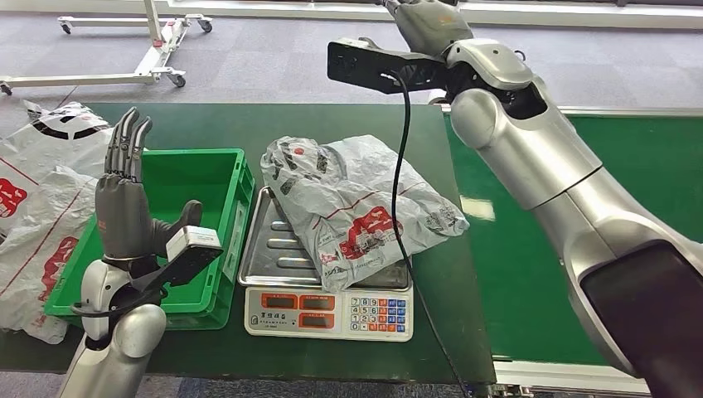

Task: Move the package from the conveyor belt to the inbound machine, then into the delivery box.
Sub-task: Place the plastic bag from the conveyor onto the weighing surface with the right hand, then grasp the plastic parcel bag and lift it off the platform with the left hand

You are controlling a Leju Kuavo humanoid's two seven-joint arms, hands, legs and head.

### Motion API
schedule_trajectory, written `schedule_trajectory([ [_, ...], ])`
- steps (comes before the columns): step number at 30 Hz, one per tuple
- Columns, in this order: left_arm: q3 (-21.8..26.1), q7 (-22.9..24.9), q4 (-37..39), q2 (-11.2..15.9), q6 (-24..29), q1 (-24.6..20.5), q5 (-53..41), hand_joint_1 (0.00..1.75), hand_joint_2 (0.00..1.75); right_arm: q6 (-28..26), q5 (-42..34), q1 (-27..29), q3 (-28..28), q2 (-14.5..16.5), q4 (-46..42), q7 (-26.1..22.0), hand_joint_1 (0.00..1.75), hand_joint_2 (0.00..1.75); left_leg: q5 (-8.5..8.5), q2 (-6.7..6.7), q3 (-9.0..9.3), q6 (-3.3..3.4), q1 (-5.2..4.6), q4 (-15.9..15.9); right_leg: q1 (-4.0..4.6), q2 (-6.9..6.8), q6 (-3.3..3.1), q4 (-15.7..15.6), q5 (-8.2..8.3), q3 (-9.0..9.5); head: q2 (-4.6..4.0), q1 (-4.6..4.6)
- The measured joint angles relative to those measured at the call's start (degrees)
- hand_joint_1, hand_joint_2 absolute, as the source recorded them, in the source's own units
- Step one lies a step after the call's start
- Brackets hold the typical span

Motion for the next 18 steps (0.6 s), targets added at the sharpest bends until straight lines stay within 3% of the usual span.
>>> schedule_trajectory([
  [6, 0.00, 0.96, 0.53, 0.17, -0.89, 0.03, -2.03, 0.00, 0.00, -0.01, -0.48, -2.10, -0.55, -2.39, 0.00, 1.63, 0.00, 0.00, 0.01, -0.03, 0.00, 0.00, 0.00, 0.00, 0.00, -0.01, 0.00, 0.00, 0.00, 0.01, 0.00, 0.00],
  [10, -0.05, 1.94, 1.33, 0.33, -3.41, -0.05, -3.97, 0.00, 0.00, 0.14, 0.12, -3.25, -0.76, -5.10, 0.00, 2.44, 0.00, 1.75, 0.00, -0.03, 0.01, 0.00, -0.03, 0.04, -0.02, -0.01, 0.03, -0.02, 0.02, -0.02, 0.00, 0.00],
  [13, -0.18, 2.03, 2.84, 0.82, -6.47, -0.38, -4.45, 0.00, 0.00, 0.35, 0.45, -3.84, -0.76, -10.59, -0.23, 2.08, 0.00, 1.75, 0.04, -0.33, -0.04, 0.07, -0.03, 0.14, 0.00, -0.29, 0.07, -0.06, 0.02, 0.05, 0.00, -0.01],
  [18, -0.63, 0.96, 8.17, 2.34, -9.72, -2.55, -4.43, 0.00, 0.00, 1.17, -3.52, -1.93, -1.58, -26.94, -4.64, 1.91, 0.00, 1.75, 0.02, -0.89, -0.22, 0.26, -0.04, 0.33, -0.04, -0.80, 0.19, -0.13, 0.01, 0.17, 0.00, 0.01],
])
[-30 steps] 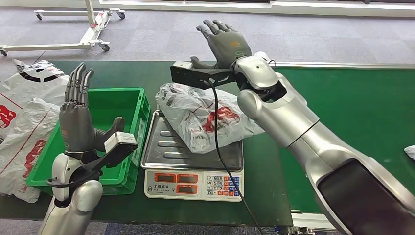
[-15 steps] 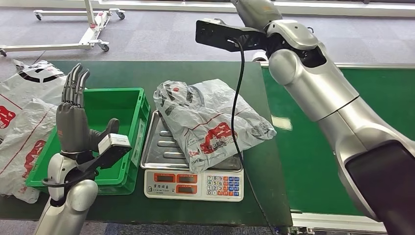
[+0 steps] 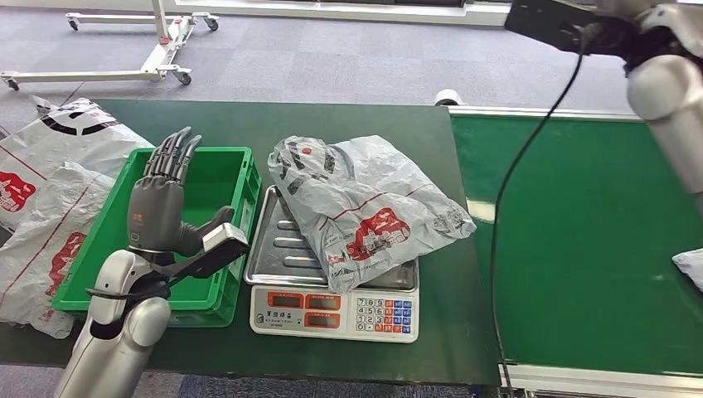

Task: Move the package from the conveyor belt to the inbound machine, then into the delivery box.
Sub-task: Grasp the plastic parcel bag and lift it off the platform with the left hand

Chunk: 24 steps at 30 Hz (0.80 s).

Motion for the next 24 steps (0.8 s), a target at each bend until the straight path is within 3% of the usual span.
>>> schedule_trajectory([
  [4, -1.80, -0.68, 6.50, 1.89, -1.10, -4.03, -0.03, 0.00, 0.00, -0.23, -7.10, 7.76, -4.44, -15.04, -9.06, 1.33, 0.00, 1.75, -0.12, -0.08, -0.02, 0.19, 0.01, 0.09, 0.02, -0.09, 0.17, -0.11, -0.05, 0.09, 0.00, 0.02],
  [8, -4.75, -1.17, 13.26, 4.34, -3.26, -8.43, 1.11, 0.00, 0.00, -2.93, -15.33, 23.05, -13.26, -30.06, -21.57, 3.67, 0.00, 1.75, -0.28, -0.10, -0.11, 0.40, 0.02, 0.06, -0.02, -0.19, 0.33, -0.13, -0.16, 0.11, 0.00, 0.02],
  [12, -7.99, -1.34, 17.61, 5.47, -5.35, -12.58, 2.92, 0.00, 0.00, -1.87, -17.72, 40.44, -25.57, -40.23, -31.47, 5.59, 0.00, 1.75, -0.36, 0.22, -0.12, 0.41, 0.01, -0.03, -0.06, 0.13, 0.34, -0.11, -0.17, -0.04, 0.00, -0.01],
  [15, -10.88, -0.75, 20.37, 5.54, -7.34, -16.61, 4.53, 0.00, 0.00, 2.33, -16.58, 56.30, -40.01, -43.38, -37.65, 4.93, 0.00, 1.75, -0.36, 0.24, -0.15, 0.39, 0.01, -0.07, -0.06, 0.14, 0.33, -0.10, -0.18, -0.07, 0.00, 0.01],
  [18, -13.38, 0.07, 22.73, 5.54, -8.71, -20.04, 5.35, 0.00, 0.00, 5.41, -15.70, 68.09, -53.43, -43.72, -42.36, 3.66, 0.00, 1.75, -0.34, 0.28, -0.15, 0.38, 0.00, -0.11, -0.13, 0.17, 0.33, -0.08, -0.18, -0.10, 0.00, 0.00],
  [21, -15.34, 0.71, 24.45, 5.52, -9.28, -22.01, 5.46, 0.00, 0.00, 5.62, -13.76, 73.07, -59.35, -43.36, -44.47, 2.60, 0.00, 1.75, -0.33, 0.46, -0.10, 0.38, -0.01, -0.12, -0.14, 0.33, 0.33, -0.08, -0.17, -0.10, 0.00, 0.01],
  [24, -16.90, 0.99, 25.44, 5.20, -9.31, -22.93, 5.29, 0.00, 0.00, 4.85, -10.13, 72.71, -59.16, -41.98, -44.54, 1.63, 0.00, 1.75, -0.30, 0.63, -0.05, 0.40, -0.05, -0.11, -0.18, 0.51, 0.35, -0.08, -0.13, -0.13, 0.00, 0.01],
])
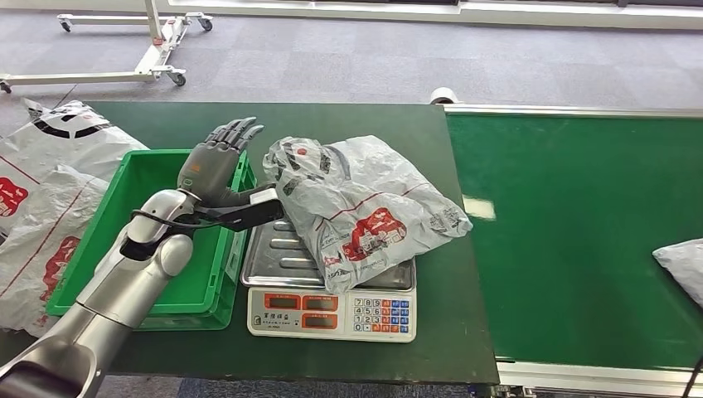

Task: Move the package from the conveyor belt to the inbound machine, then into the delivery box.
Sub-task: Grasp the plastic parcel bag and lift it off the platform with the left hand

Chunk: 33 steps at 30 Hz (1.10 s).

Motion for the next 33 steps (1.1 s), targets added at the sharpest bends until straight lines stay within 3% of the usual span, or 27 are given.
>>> schedule_trajectory([
  [6, -3.30, 0.67, 0.50, -1.93, -3.83, -3.13, -0.64, 0.00, 0.00, -2.08, 5.50, -5.28, 6.08, 4.05, 2.80, -1.70, 0.00, 1.75, 0.07, 0.01, -0.03, 0.08, -0.06, 0.02, -0.07, 0.06, 0.11, 0.00, 0.08, 0.00, 0.00, -0.01],
  [10, -5.83, 1.29, -0.74, -2.67, -7.00, -4.95, -0.12, 0.00, 1.75, -3.79, 9.33, -8.83, 11.31, 7.88, 5.36, -2.31, 0.00, 1.75, 0.07, 0.03, -0.03, 0.07, -0.07, 0.02, -0.07, 0.11, 0.13, 0.00, 0.10, 0.00, 0.00, 0.00],
  [16, -8.64, 1.33, -2.02, -2.92, -9.04, -6.92, 0.27, 0.00, 1.75, -5.16, 12.14, -11.96, 15.68, 12.46, 8.00, -2.49, 0.00, 1.75, 0.08, 0.01, -0.04, 0.05, -0.06, 0.00, -0.05, 0.09, 0.13, 0.01, 0.10, -0.01, 0.00, -0.01],
  [20, -10.90, 1.28, -2.58, -3.06, -9.68, -8.49, 0.25, 0.00, 0.00, -5.36, 12.85, -13.88, 17.95, 14.75, 9.76, -2.95, 0.00, 1.75, 0.11, -0.04, -0.05, 0.03, -0.05, 0.00, -0.05, 0.02, 0.13, 0.02, 0.10, -0.01, 0.00, -0.01],
  [27, -16.22, 1.03, -1.82, -4.86, -9.75, -10.64, 0.08, 0.00, 0.00, -7.10, 15.85, -15.50, 20.44, 19.55, 12.45, -3.38, 0.00, 1.75, 0.13, -0.07, -0.08, 0.03, -0.09, 0.00, -0.11, -0.03, 0.14, 0.02, 0.10, 0.00, 0.00, 0.00],
  [33, -19.79, -0.53, 5.14, -10.61, -8.82, -11.02, -0.11, 0.00, 0.00, -7.93, 18.87, -17.64, 22.91, 24.42, 15.45, -3.80, 0.00, 1.75, 0.14, -0.09, -0.10, 0.06, -0.13, 0.00, -0.14, -0.05, 0.15, 0.02, 0.12, 0.01, 0.00, 0.00],
])
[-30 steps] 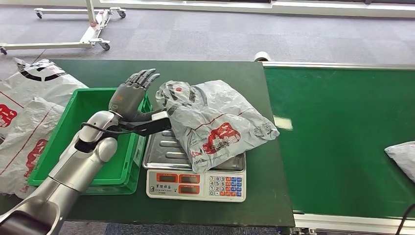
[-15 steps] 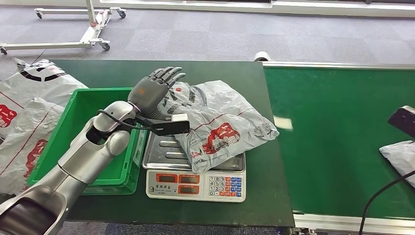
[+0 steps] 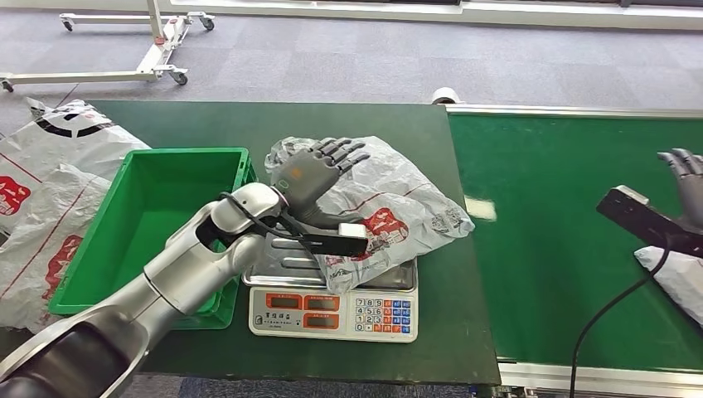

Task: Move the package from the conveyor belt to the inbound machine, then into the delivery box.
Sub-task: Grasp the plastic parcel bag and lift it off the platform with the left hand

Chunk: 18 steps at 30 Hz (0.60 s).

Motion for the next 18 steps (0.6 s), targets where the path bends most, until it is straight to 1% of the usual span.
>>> schedule_trajectory([
  [4, -1.38, -1.08, 6.43, -4.08, 0.21, 0.02, 0.74, 0.00, 0.00, -0.54, 1.41, -2.67, 2.30, 3.11, 2.87, -0.02, 0.00, 1.75, 0.01, 0.02, 0.01, 0.02, -0.01, 0.00, -0.01, 0.02, 0.03, 0.00, 0.02, 0.00, 0.00, 0.00],
  [7, -1.89, -1.35, 10.66, -6.59, 0.43, 0.02, 1.09, 0.00, 0.00, -0.93, 2.02, -4.38, 4.00, 5.27, 4.94, -0.04, 0.00, 1.75, 0.04, 0.00, 0.02, 0.03, -0.01, 0.00, 0.00, 0.00, 0.03, 0.00, 0.03, -0.01, 0.00, -0.01],
  [9, -2.14, -1.41, 12.55, -7.58, 0.50, 0.02, 1.13, 0.00, 0.00, -1.01, 2.14, -5.01, 4.75, 6.25, 5.87, -0.04, 0.00, 1.75, 0.06, -0.04, 0.00, 0.05, -0.01, -0.01, 0.00, -0.03, 0.03, 0.01, 0.03, -0.01, 0.00, -0.01],
  [14, -2.23, -1.69, 15.56, -8.81, 0.76, 0.05, 1.51, 0.00, 0.00, -1.11, 2.17, -5.76, 5.92, 7.58, 7.24, -0.32, 0.00, 1.75, 0.06, -0.05, -0.04, 0.06, -0.01, -0.01, 0.00, -0.04, 0.03, 0.01, 0.02, -0.01, 0.00, -0.01],
  [18, -2.23, -2.03, 20.39, -11.02, 3.08, 0.75, 1.99, 0.00, 0.00, -2.14, 2.62, -6.71, 7.14, 9.62, 9.16, -1.14, 0.00, 1.75, 0.06, -0.05, -0.02, 0.06, -0.01, -0.01, -0.01, -0.03, 0.04, 0.01, 0.03, -0.01, 0.00, 0.00],
])
